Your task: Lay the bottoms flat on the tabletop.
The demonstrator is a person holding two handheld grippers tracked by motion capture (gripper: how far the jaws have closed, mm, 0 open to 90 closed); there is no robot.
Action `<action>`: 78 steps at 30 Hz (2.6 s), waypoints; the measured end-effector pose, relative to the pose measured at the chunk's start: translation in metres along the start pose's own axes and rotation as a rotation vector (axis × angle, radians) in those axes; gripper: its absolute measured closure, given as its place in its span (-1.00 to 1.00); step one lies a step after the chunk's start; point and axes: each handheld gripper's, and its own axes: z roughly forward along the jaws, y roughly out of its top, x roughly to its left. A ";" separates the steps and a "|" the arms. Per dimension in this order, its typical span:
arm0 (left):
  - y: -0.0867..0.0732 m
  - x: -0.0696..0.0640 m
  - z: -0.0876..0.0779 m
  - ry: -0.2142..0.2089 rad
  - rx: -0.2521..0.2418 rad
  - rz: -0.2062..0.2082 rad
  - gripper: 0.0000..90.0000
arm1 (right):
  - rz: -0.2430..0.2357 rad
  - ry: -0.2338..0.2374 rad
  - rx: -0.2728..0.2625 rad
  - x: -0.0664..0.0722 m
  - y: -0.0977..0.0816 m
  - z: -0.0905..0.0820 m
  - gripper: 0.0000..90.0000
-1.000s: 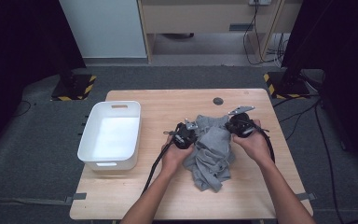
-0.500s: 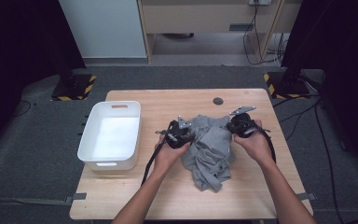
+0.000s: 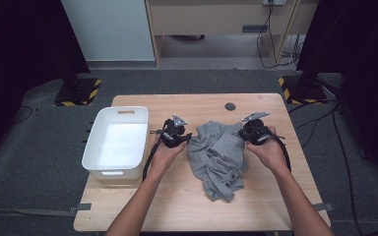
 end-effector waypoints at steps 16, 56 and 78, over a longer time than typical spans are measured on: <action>0.003 -0.002 0.022 -0.076 -0.031 0.002 0.24 | 0.008 0.017 -0.014 0.002 0.003 0.000 0.94; -0.007 -0.010 0.033 -0.103 0.080 0.101 0.86 | 0.020 0.039 -0.042 0.003 0.006 -0.001 0.94; 0.005 0.010 -0.009 -0.081 -0.047 0.035 0.87 | 0.027 0.021 -0.068 -0.013 0.002 -0.012 0.94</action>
